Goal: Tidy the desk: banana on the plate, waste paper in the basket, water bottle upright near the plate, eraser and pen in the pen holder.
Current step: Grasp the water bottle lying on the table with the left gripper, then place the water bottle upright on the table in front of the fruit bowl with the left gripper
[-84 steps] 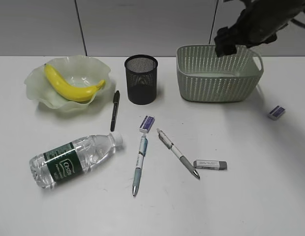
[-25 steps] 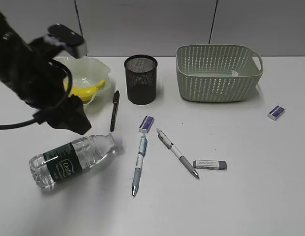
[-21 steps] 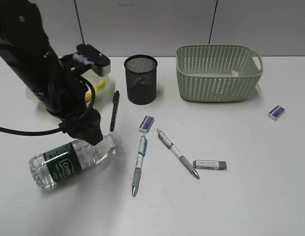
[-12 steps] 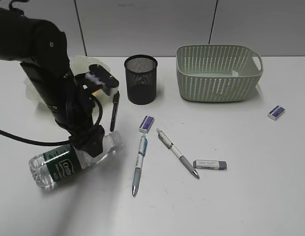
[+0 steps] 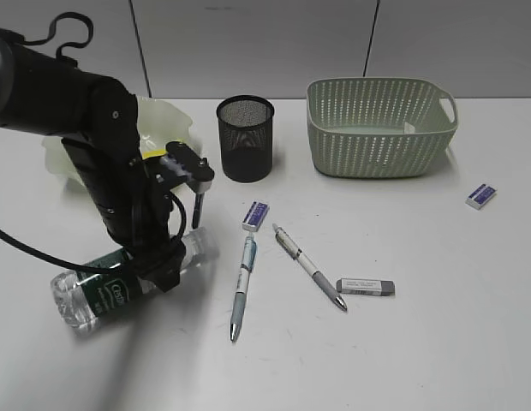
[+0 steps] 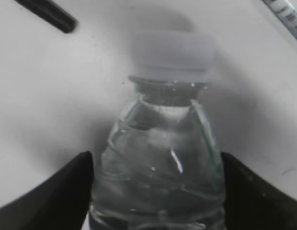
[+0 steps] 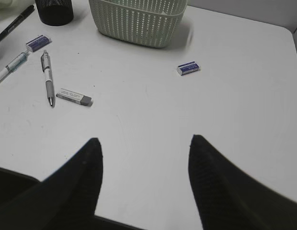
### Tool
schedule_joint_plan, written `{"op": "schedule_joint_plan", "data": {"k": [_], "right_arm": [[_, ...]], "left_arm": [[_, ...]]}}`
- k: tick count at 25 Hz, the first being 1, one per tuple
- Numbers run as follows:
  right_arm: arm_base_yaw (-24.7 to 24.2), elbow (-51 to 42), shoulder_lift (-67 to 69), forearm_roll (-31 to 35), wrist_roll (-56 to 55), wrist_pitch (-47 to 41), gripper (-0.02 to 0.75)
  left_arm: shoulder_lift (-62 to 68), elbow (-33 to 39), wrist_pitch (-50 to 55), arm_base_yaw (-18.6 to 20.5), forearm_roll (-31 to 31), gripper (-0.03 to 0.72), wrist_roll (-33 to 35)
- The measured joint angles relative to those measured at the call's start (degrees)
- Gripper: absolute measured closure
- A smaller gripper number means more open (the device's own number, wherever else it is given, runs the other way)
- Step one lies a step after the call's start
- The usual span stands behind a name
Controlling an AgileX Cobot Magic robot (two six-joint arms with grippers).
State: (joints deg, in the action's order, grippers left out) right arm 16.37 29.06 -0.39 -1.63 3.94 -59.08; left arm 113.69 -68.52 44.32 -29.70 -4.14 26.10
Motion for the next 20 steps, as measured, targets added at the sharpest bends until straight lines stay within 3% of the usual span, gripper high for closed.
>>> {"op": "schedule_joint_plan", "data": {"k": [2, 12, 16, 20], "right_arm": [[0.0, 0.0, 0.0, 0.0, 0.0, 0.0, 0.281], [0.0, 0.0, 0.0, 0.0, 0.0, 0.0, 0.281], [0.0, 0.0, 0.0, 0.0, 0.0, 0.0, 0.281], [0.0, 0.0, 0.0, 0.0, 0.0, 0.0, 0.281]], "left_arm": [[0.0, 0.0, -0.1, -0.2, -0.2, 0.19, -0.3], [-2.1, 0.2, 5.0, -0.3, -5.4, 0.187, -0.5], [-9.7, 1.8, 4.1, -0.2, -8.3, 0.187, -0.5], [-20.1, 7.6, -1.2, 0.6, -10.3, 0.187, -0.9]]}}
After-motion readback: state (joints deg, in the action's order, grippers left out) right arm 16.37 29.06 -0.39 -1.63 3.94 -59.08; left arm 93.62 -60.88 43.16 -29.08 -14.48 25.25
